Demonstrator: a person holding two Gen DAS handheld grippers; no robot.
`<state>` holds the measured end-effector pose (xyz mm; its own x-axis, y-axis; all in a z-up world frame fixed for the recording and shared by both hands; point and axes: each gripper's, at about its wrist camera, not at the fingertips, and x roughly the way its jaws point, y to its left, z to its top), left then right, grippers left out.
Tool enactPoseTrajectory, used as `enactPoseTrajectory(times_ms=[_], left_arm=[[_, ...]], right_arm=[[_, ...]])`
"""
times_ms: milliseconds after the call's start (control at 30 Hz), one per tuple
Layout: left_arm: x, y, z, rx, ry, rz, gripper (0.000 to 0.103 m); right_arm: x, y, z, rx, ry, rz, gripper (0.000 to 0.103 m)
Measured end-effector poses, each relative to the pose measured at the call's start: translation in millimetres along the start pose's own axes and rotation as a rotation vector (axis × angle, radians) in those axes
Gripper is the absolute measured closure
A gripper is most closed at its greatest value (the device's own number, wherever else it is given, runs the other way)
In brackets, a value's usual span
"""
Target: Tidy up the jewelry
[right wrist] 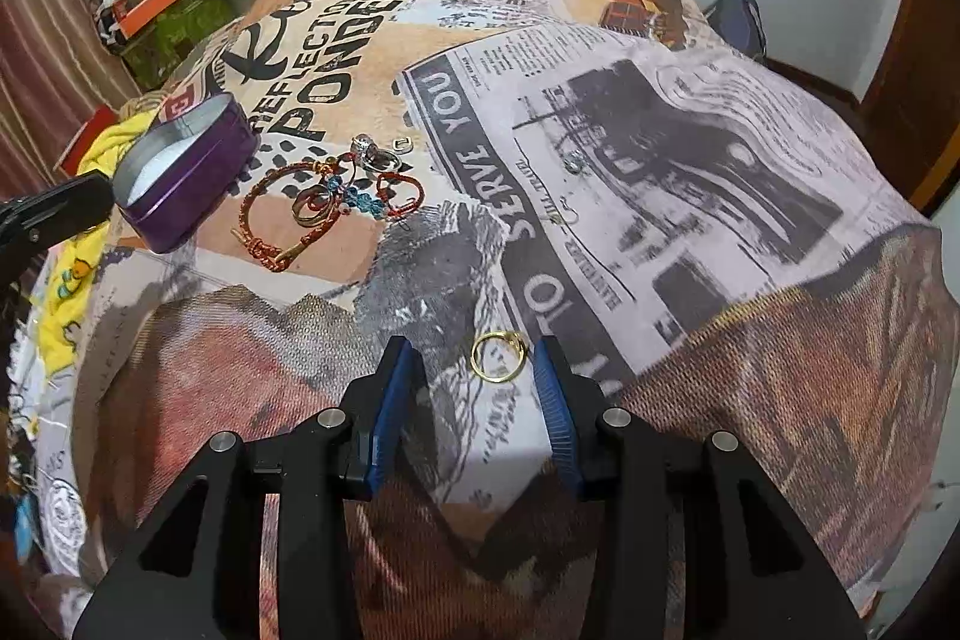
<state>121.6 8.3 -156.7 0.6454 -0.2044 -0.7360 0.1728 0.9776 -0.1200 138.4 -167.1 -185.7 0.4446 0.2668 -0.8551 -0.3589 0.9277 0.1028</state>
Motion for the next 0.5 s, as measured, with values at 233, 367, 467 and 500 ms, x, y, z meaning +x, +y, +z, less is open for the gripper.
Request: enactPoseTrajectory(times_ms=[233,367,467,500], left_arm=[[-6.0,12.4,-5.8,-0.035,-0.014,0.001,0.096],[-8.2,16.6,-7.5,-0.043,-0.020,0.006,0.096],[-9.8,18.2,-8.4,-0.047,-0.025,0.008,0.096],[-10.1,18.8,-8.7,-0.048,-0.026,0.006,0.096]], right_arm=[[1.0,2.2,0.0,-0.012,0.007,0.014,0.096],[-0.8,3.8,1.0,-0.010,0.017,0.011,0.096],[-0.8,0.7,3.6,0.016,0.045,0.030,0.094],[0.1,-0.4,4.2,0.024,0.047,0.027,0.093]])
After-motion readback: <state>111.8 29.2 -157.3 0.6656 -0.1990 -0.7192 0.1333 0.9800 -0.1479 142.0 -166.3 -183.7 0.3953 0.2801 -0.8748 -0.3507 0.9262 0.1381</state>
